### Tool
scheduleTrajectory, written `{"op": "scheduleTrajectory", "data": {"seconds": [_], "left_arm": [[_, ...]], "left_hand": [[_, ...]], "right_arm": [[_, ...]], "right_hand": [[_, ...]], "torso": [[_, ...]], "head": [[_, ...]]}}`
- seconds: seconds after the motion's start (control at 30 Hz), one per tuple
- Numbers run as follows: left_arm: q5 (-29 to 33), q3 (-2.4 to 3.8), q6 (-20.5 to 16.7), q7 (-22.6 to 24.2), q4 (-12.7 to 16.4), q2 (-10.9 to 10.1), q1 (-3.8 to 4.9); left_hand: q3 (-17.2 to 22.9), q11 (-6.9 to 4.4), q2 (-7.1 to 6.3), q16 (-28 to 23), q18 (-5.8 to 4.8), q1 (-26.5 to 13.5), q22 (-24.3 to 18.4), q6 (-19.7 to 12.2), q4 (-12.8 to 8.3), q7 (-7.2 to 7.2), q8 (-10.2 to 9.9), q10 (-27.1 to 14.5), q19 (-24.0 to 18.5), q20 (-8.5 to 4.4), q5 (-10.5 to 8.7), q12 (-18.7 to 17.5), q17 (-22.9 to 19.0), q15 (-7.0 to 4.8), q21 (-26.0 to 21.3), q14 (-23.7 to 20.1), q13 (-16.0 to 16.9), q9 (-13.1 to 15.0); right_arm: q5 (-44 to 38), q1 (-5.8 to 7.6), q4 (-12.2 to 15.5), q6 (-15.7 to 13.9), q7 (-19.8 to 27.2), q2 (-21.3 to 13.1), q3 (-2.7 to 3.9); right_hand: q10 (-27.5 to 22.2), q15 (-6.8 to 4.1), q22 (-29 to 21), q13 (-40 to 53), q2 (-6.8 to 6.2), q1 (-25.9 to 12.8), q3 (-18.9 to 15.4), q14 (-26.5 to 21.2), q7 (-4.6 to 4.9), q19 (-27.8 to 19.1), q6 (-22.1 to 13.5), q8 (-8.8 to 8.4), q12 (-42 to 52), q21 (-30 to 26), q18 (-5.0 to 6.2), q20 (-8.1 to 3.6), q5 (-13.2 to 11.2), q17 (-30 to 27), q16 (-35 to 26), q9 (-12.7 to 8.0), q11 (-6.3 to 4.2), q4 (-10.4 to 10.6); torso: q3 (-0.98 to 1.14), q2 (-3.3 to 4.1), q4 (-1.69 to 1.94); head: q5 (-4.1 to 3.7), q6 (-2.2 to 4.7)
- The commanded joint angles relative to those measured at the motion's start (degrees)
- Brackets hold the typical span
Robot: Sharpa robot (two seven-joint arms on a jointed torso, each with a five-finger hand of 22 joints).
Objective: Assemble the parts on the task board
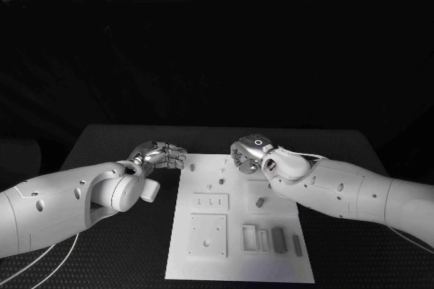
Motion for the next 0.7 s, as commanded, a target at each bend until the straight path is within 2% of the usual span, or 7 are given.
{"op": "scheduleTrajectory", "data": {"seconds": [0.03, 0.17, 0.3, 0.53, 0.7], "left_arm": [[-0.23, 0.16, 0.60, 0.50, -0.04, 0.55, 0.15], [-0.24, 0.20, 0.58, 0.42, -0.17, 0.82, 0.25], [-0.24, 0.25, 0.59, 0.43, -0.16, 1.07, 0.43], [-0.24, 0.27, 0.60, 0.36, -0.12, 1.33, 0.72], [-0.25, 0.27, 0.65, 0.24, -0.12, 1.56, 1.08]], "left_hand": [[-0.40, 0.34, 0.05, -0.29, -0.52, -0.53, -0.07, 0.14, 0.03, 0.11, -0.21, -0.12, -0.27, -0.33, 0.04, -0.21, 0.07, -0.09, -0.29, -0.40, -0.06, 0.05], [-0.40, 0.35, 0.06, -0.32, -0.53, -0.52, -0.08, 0.14, 0.03, 0.11, -0.24, -0.13, -0.27, -0.33, 0.04, -0.25, 0.08, -0.09, -0.31, -0.41, -0.06, 0.06], [-0.40, 0.36, 0.05, -0.35, -0.54, -0.51, -0.10, 0.14, 0.02, 0.11, -0.27, -0.14, -0.28, -0.33, 0.04, -0.29, 0.09, -0.08, -0.33, -0.42, -0.05, 0.06], [-0.41, 0.37, 0.05, -0.39, -0.56, -0.50, -0.12, 0.15, 0.02, 0.12, -0.30, -0.14, -0.28, -0.34, 0.04, -0.33, 0.11, -0.08, -0.36, -0.44, -0.05, 0.07], [-0.42, 0.38, 0.03, -0.42, -0.57, -0.49, -0.13, 0.15, 0.02, 0.12, -0.33, -0.15, -0.29, -0.34, 0.04, -0.37, 0.11, -0.07, -0.38, -0.45, -0.05, 0.07]], "right_arm": [[-1.61, 0.01, -0.52, -0.93, -0.87, 0.92, 0.00], [-2.24, 0.01, -1.77, -0.86, -1.30, 2.20, 0.00], [-2.87, 0.00, -3.15, -0.98, -1.53, 3.70, 0.00], [-3.33, 0.00, -3.51, -1.01, -1.70, 4.52, 0.01], [-3.55, 0.00, -4.56, -0.58, -1.73, 5.28, 0.01]], "right_hand": [[1.49, -0.64, 1.47, 1.79, 0.35, 0.34, 0.39, 0.51, 0.02, 0.05, 0.35, -0.38, 0.30, 0.41, 2.37, -0.28, 0.20, 0.12, 0.35, 0.10, -1.08, 0.02], [1.52, -0.65, 1.47, 1.82, 0.37, 0.31, 0.42, 0.57, 0.02, 0.07, 0.36, -0.44, 0.24, 0.58, 2.37, -0.32, 0.20, 0.18, 0.46, 0.17, -1.09, 0.03], [1.54, -0.66, 1.47, 1.85, 0.35, 0.28, 0.43, 0.57, 0.02, 0.10, 0.38, -0.48, 0.20, 0.72, 2.37, -0.35, 0.20, 0.21, 0.52, 0.22, -1.10, 0.03], [1.56, -0.68, 1.47, 1.88, 0.33, 0.28, 0.45, 0.57, 0.01, 0.13, 0.40, -0.53, 0.16, 0.89, 2.37, -0.40, 0.20, 0.23, 0.57, 0.28, -1.11, 0.02], [1.56, -0.75, 1.50, 1.96, 0.35, 0.27, 0.48, 0.92, 0.03, 0.39, 0.39, -0.73, -0.04, 1.59, 2.37, -0.61, 0.20, 0.49, 1.12, 0.48, -1.14, 0.01]], "torso": [[-0.03, 0.05, 0.07], [-0.01, 0.07, 0.24], [-0.15, 0.31, 0.58], [-0.29, 0.64, 1.13], [-0.44, 0.83, 1.26]], "head": [[0.08, 0.15], [0.22, 0.18], [-0.13, 0.48], [-0.47, 0.56], [-0.79, 0.17]]}}
